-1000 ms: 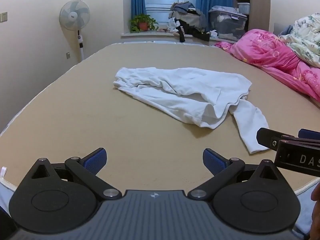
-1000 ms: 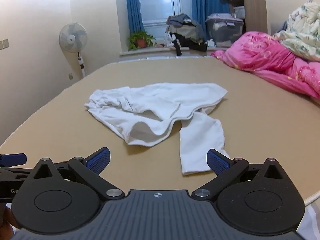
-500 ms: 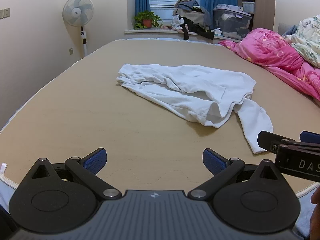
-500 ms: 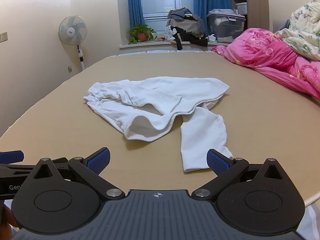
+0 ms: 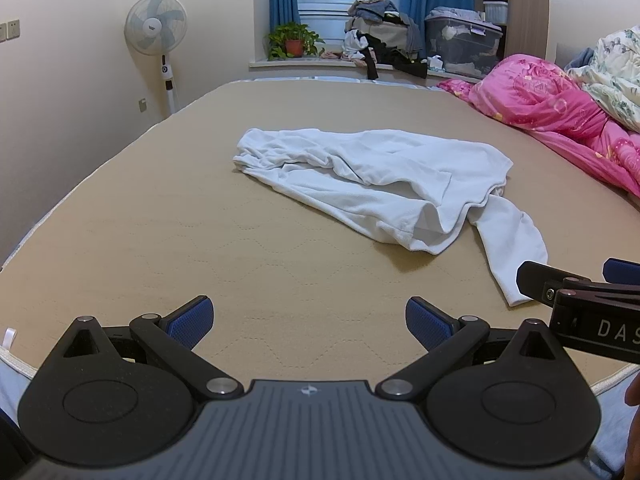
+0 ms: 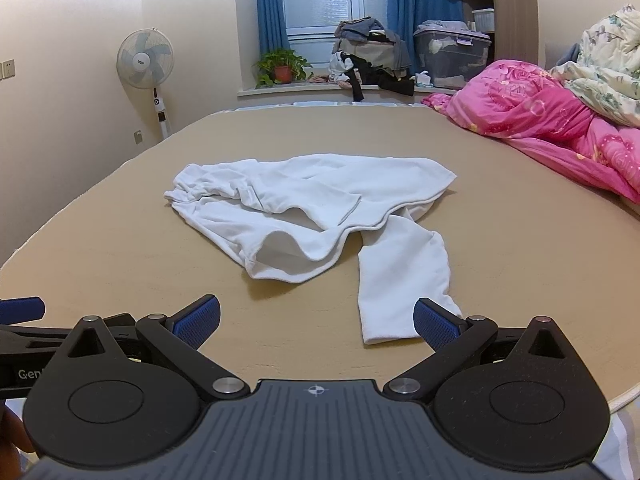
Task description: Fold small clothes
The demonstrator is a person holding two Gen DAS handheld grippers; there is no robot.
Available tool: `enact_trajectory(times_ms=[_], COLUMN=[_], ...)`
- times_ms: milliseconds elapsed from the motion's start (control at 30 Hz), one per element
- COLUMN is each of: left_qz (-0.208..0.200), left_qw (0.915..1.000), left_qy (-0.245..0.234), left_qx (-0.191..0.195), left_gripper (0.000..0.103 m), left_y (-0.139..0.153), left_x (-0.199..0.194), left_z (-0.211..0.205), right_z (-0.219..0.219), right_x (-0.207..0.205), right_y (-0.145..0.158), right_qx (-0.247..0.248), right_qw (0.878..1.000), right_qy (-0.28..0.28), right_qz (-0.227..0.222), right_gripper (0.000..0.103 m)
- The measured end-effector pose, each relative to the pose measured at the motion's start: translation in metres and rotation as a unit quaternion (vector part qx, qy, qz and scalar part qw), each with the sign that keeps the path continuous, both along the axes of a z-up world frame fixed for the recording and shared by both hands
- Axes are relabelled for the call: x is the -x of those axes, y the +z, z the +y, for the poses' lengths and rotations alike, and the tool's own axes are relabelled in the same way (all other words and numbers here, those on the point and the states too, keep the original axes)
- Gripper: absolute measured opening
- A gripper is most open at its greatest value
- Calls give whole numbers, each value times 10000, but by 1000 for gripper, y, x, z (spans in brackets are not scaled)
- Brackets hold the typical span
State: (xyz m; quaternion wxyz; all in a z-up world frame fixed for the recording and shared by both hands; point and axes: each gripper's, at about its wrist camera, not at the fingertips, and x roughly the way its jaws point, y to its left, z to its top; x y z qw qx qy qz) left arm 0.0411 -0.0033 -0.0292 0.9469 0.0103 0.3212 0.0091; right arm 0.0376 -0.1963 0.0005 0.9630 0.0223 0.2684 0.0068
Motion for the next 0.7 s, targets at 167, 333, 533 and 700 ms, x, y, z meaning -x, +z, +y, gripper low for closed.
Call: enact_trajectory(times_ms=[167,333,533,700], left_qz=[1,3,9,12], left_qw=[10000,10000,10000,10000], left_qy=[1,4,4,1], left_qx=[-8,-9,-6,-15], left_gripper=[102,102,102,102], left_y=[0,-1,-1,-2], left_x=[0,-1,-1,-1], left_z=[0,0,0,0], right_z=[1,-2,-1,0], right_x=[-1,0,1,0], right_y=[3,1,4,5], right_qx=[5,5,14,21], right_qw=[10000,10000,10000,10000], right_qy=[3,10,8,9], right_qz=[18,24,42,53], right_gripper=[102,102,102,102])
